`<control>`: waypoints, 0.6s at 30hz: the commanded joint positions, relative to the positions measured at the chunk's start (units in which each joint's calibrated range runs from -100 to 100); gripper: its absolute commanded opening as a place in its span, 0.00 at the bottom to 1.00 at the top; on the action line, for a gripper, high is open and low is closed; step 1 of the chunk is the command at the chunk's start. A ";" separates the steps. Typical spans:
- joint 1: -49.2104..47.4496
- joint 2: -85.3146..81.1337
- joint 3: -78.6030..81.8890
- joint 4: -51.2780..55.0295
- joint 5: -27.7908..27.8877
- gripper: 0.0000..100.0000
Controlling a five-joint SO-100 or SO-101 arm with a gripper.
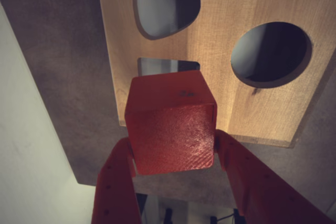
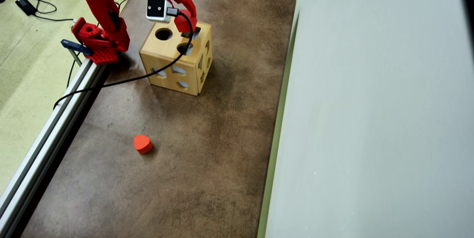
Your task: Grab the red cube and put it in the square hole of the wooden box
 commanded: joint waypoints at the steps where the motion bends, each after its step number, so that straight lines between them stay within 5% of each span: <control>1: 0.35 -0.31 -0.19 0.33 -0.15 0.02; 18: 2.43 1.98 -0.19 -0.23 -0.05 0.02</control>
